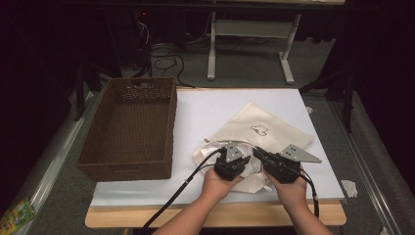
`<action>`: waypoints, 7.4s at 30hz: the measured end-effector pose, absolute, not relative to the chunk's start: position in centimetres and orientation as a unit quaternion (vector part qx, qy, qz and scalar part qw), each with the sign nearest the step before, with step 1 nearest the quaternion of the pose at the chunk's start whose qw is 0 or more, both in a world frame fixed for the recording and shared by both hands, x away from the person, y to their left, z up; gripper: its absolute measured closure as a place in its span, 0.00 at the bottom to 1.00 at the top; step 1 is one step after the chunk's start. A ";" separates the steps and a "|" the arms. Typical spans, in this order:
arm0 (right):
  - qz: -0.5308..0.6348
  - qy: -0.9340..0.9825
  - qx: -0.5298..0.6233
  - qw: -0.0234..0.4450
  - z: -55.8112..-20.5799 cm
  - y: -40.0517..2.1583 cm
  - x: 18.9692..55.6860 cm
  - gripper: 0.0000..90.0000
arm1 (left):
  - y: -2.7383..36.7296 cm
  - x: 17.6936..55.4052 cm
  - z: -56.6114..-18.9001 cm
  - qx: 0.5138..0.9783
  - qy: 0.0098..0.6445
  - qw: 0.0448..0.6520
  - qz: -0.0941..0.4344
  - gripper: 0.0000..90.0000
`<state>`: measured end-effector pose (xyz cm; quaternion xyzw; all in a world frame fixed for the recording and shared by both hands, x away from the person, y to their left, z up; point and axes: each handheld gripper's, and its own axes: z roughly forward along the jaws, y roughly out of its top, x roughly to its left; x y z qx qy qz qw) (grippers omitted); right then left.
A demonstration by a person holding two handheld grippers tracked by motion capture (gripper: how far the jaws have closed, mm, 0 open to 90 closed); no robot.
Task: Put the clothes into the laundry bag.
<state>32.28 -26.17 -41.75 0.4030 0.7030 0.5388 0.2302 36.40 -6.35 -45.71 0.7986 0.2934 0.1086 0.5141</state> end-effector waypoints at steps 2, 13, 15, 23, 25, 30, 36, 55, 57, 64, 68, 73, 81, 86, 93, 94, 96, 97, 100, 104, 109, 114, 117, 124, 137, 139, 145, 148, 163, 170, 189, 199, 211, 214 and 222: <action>0.539 0.704 0.401 0.230 -41.8 -26.1 32.3 0.95 | -5.3 35.8 -45.4 0.799 0.285 0.518 0.109 0.80; 0.537 0.706 0.401 0.229 -41.8 -25.7 32.4 0.95 | 2.9 33.5 -44.9 0.762 0.333 0.516 0.205 0.45; 0.536 0.705 0.404 0.230 -41.8 -25.6 32.3 0.95 | 3.8 34.5 -45.5 0.753 0.360 0.504 0.223 0.36; 0.532 0.708 0.404 0.228 -42.1 -25.5 32.4 0.95 | 3.7 37.6 -47.5 0.769 0.402 0.467 0.168 0.41; 0.532 0.710 0.401 0.227 -42.1 -25.5 32.5 0.95 | 3.6 37.6 -47.7 0.775 0.393 0.468 0.159 0.63; 0.532 0.709 0.403 0.229 -42.1 -25.5 32.5 0.95 | 2.9 37.0 -47.5 0.784 0.376 0.466 0.161 0.95; 0.533 0.709 0.400 0.230 -42.0 -25.5 32.4 0.95 | 0.0 36.0 -45.9 0.786 0.336 0.493 0.160 0.98; 0.535 0.708 0.400 0.229 -42.0 -25.9 32.4 0.95 | -7.5 38.9 -47.3 0.794 0.331 0.491 0.140 0.92; 0.534 0.709 0.399 0.231 -41.9 -25.9 32.3 0.95 | -6.8 38.5 -47.0 0.789 0.331 0.498 0.137 0.80; 0.533 0.708 0.401 0.232 -41.8 -25.9 32.2 0.95 | -3.1 36.1 -46.0 0.777 0.334 0.513 0.147 0.44; 0.533 0.708 0.399 0.233 -41.8 -25.9 32.2 0.95 | -0.3 34.9 -45.4 0.769 0.335 0.520 0.161 0.40; 0.533 0.708 0.400 0.233 -41.9 -25.8 32.3 0.95 | 1.5 35.3 -45.2 0.760 0.348 0.514 0.190 0.33; 0.531 0.709 0.401 0.232 -41.9 -25.7 32.3 0.95 | 1.6 39.1 -45.6 0.747 0.388 0.494 0.216 0.28; 0.532 0.709 0.400 0.233 -42.0 -25.9 32.4 0.95 | 1.5 39.1 -46.4 0.768 0.380 0.483 0.180 0.84; 0.531 0.712 0.396 0.234 -42.0 -25.8 32.4 0.95 | 1.0 36.8 -46.4 0.779 0.353 0.498 0.143 0.96; 0.530 0.711 0.398 0.235 -41.9 -25.7 32.4 0.95 | 0.5 36.2 -46.2 0.778 0.343 0.509 0.132 0.97; 0.529 0.712 0.398 0.234 -41.9 -25.7 32.4 0.95 | -0.6 35.2 -45.7 0.776 0.323 0.529 0.119 0.97; 0.529 0.712 0.398 0.234 -41.9 -25.7 32.4 0.95 | -1.1 34.8 -45.4 0.775 0.314 0.536 0.115 0.96; 0.529 0.712 0.399 0.234 -42.0 -25.7 32.3 0.95 | -2.4 34.0 -44.9 0.773 0.294 0.551 0.111 0.93; 0.530 0.713 0.396 0.233 -42.0 -25.8 32.3 0.95 | -2.6 33.8 -45.3 0.784 0.286 0.543 0.095 0.74; 0.529 0.713 0.396 0.233 -42.0 -25.8 32.3 0.95 | -1.3 33.8 -45.3 0.775 0.296 0.553 0.078 0.55; 0.529 0.713 0.397 0.233 -41.9 -25.6 32.3 0.95 | -0.4 33.5 -44.8 0.763 0.303 0.564 0.092 0.45; 0.529 0.713 0.397 0.233 -42.0 -25.6 32.2 0.95 | -0.2 33.1 -44.6 0.760 0.307 0.565 0.100 0.38; 0.531 0.711 0.399 0.233 -41.9 -25.7 32.2 0.95 | 0.0 32.3 -45.1 0.763 0.310 0.557 0.105 0.21; 0.528 0.714 0.397 0.232 -42.0 -25.6 32.2 0.95 | -3.3 34.5 -48.3 0.822 0.340 0.453 0.065 0.56; 0.527 0.715 0.398 0.231 -42.0 -25.6 32.2 0.95 | -3.7 34.4 -48.3 0.826 0.339 0.444 0.076 0.65; 0.526 0.716 0.395 0.233 -42.1 -25.4 32.2 0.95 | -3.7 34.7 -48.3 0.832 0.346 0.428 0.074 0.93; 0.527 0.716 0.395 0.233 -42.0 -25.5 32.2 0.95 | -3.5 34.9 -47.9 0.828 0.348 0.433 0.083 0.99; 0.536 0.707 0.396 0.235 -41.8 -25.7 32.1 0.95 | -7.0 39.1 -46.6 0.786 0.359 0.479 0.152 0.99; 0.537 0.705 0.400 0.232 -41.8 -26.1 32.1 0.95 | -7.3 39.6 -47.6 0.789 0.367 0.473 0.137 0.87; 0.537 0.705 0.401 0.230 -41.8 -25.9 32.0 0.95 | -1.4 37.8 -48.0 0.810 0.380 0.430 0.119 0.40; 0.535 0.707 0.399 0.234 -41.8 -26.0 32.1 0.95 | -3.2 37.2 -47.3 0.829 0.324 0.436 0.131 0.99; 0.535 0.706 0.401 0.233 -42.0 -26.3 32.3 0.95 | -8.0 40.7 -47.5 0.791 0.363 0.469 0.152 0.98; 0.535 0.705 0.405 0.231 -42.1 -26.4 32.3 0.95 | -8.2 41.0 -47.8 0.787 0.374 0.470 0.142 0.96; 0.533 0.706 0.404 0.232 -42.1 -26.4 32.3 0.95 | -5.4 39.5 -46.8 0.785 0.366 0.481 0.136 0.60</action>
